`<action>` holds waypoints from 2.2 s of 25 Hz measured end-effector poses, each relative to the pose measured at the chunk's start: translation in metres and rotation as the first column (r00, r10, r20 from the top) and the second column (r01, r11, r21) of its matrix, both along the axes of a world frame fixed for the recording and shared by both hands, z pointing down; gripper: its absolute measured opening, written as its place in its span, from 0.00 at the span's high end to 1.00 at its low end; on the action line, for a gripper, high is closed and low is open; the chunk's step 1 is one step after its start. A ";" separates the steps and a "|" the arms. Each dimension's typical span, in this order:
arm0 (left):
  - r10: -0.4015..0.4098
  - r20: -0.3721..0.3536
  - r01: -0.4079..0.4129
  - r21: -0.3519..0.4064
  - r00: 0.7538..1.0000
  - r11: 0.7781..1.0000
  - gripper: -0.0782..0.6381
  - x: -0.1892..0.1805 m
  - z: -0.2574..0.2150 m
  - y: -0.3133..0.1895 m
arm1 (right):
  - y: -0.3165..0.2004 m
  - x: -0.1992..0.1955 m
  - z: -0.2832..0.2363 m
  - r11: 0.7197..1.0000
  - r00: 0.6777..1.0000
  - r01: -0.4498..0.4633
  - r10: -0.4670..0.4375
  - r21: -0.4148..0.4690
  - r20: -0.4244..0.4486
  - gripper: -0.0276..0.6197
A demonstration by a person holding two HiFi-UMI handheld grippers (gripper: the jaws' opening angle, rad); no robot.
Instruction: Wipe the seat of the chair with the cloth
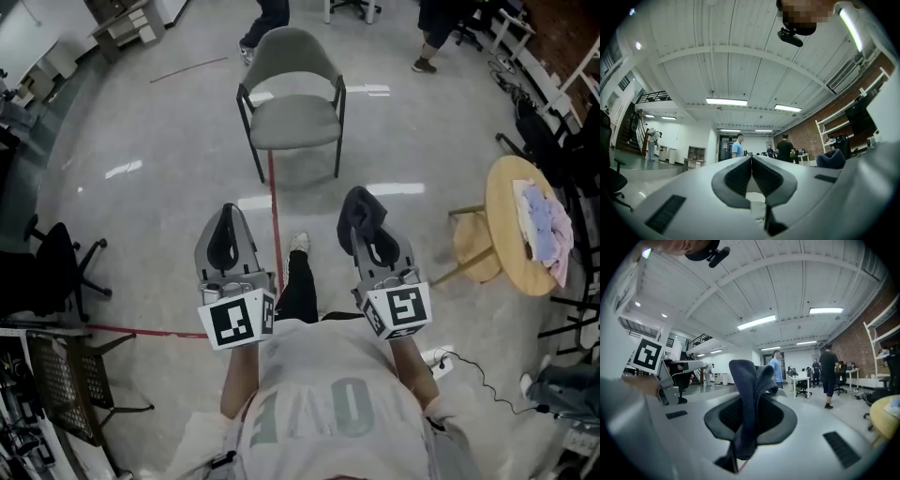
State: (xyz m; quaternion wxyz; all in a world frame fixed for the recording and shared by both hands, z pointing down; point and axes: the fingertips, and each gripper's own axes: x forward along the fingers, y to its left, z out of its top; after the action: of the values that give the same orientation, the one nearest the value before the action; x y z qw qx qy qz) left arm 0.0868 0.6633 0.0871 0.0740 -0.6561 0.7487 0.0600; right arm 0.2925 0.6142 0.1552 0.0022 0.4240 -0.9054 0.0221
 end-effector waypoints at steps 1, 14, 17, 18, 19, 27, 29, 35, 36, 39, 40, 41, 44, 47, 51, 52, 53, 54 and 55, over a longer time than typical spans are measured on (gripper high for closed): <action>0.001 -0.001 -0.001 0.003 1.000 1.000 0.87 -0.002 0.003 -0.008 | -0.009 0.000 0.004 1.000 1.000 -0.004 0.004 -0.002 -0.005 0.87; -0.103 0.033 0.100 0.066 0.994 0.993 0.87 -0.096 0.038 -0.168 | -0.201 -0.122 0.047 0.992 0.993 0.119 -0.119 -0.037 0.001 0.87; -0.115 0.035 0.113 0.042 0.993 0.993 0.87 -0.147 0.026 -0.238 | -0.277 -0.182 0.031 0.988 0.989 0.144 -0.145 -0.057 -0.016 0.87; -0.114 0.031 0.113 0.036 0.993 0.993 0.87 -0.169 0.022 -0.262 | -0.301 -0.204 0.025 0.987 0.988 0.149 -0.150 -0.061 -0.021 0.87; -0.109 0.025 0.108 0.031 0.994 0.994 0.87 -0.190 0.019 -0.285 | -0.324 -0.226 0.017 0.987 0.988 0.150 -0.151 -0.061 -0.025 0.87; 0.002 0.062 -0.004 0.037 0.998 0.999 0.87 -0.264 -0.007 -0.472 | -0.476 -0.287 -0.039 0.999 0.999 0.034 -0.034 0.034 -0.013 0.87; 0.027 0.055 -0.029 0.028 0.998 0.999 0.87 -0.261 -0.007 -0.505 | -0.498 -0.281 -0.041 0.999 1.000 0.002 -0.001 0.039 -0.024 0.87; 0.119 -0.003 -0.119 -0.046 0.993 0.992 0.87 -0.243 0.001 -0.573 | -0.546 -0.271 -0.040 0.997 0.997 -0.067 0.068 0.031 -0.044 0.87; 0.127 0.002 -0.127 -0.047 0.992 0.991 0.87 -0.241 0.002 -0.581 | -0.552 -0.271 -0.039 0.997 0.997 -0.067 0.069 0.034 -0.044 0.87; 0.133 -0.012 -0.133 -0.036 0.991 0.990 0.87 -0.237 0.002 -0.598 | -0.569 -0.269 -0.037 0.997 0.997 -0.062 0.064 0.036 -0.042 0.87; 0.133 -0.018 -0.133 -0.031 0.991 0.991 0.87 -0.236 0.001 -0.603 | -0.573 -0.268 -0.037 0.997 0.997 -0.062 0.063 0.039 -0.040 0.87; 0.133 -0.018 -0.133 -0.028 0.991 0.991 0.87 -0.234 0.000 -0.608 | -0.578 -0.266 -0.039 0.997 0.997 -0.062 0.063 0.045 -0.037 0.87; 0.131 -0.008 -0.131 -0.020 0.991 0.991 0.87 -0.226 -0.007 -0.625 | -0.595 -0.260 -0.043 0.997 0.998 -0.059 0.061 0.055 -0.026 0.87; 0.134 0.009 -0.134 -0.018 0.991 0.991 0.87 -0.214 -0.009 -0.639 | -0.611 -0.249 -0.042 0.996 0.997 -0.074 0.075 0.056 -0.016 0.87; 0.129 0.001 -0.129 -0.010 0.992 0.992 0.87 -0.213 -0.010 -0.663 | -0.635 -0.252 -0.052 0.994 0.998 -0.061 0.063 0.092 -0.023 0.87; 0.125 0.002 -0.125 -0.008 0.992 0.992 0.87 -0.214 -0.010 -0.667 | -0.640 -0.254 -0.051 0.994 0.998 -0.050 0.053 0.098 -0.028 0.87; 0.121 0.006 -0.121 -0.010 0.993 0.993 0.87 -0.212 -0.008 -0.672 | -0.644 -0.254 -0.049 0.994 0.998 -0.041 0.044 0.101 -0.035 0.87; 0.120 0.008 -0.120 -0.013 0.993 0.993 0.87 -0.209 -0.006 -0.675 | -0.647 -0.252 -0.046 0.994 0.998 -0.035 0.039 0.100 -0.041 0.87; 0.119 0.008 -0.119 -0.015 0.993 0.993 0.87 -0.205 -0.005 -0.679 | -0.650 -0.250 -0.042 0.995 0.998 -0.032 0.036 0.093 -0.045 0.87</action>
State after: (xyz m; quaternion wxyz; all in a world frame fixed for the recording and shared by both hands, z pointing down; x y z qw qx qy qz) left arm -0.1182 -0.0155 0.0826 0.0689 -0.7004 0.7082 0.0559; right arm 0.0425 -0.0359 0.1130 0.0033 0.4392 -0.8979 -0.0296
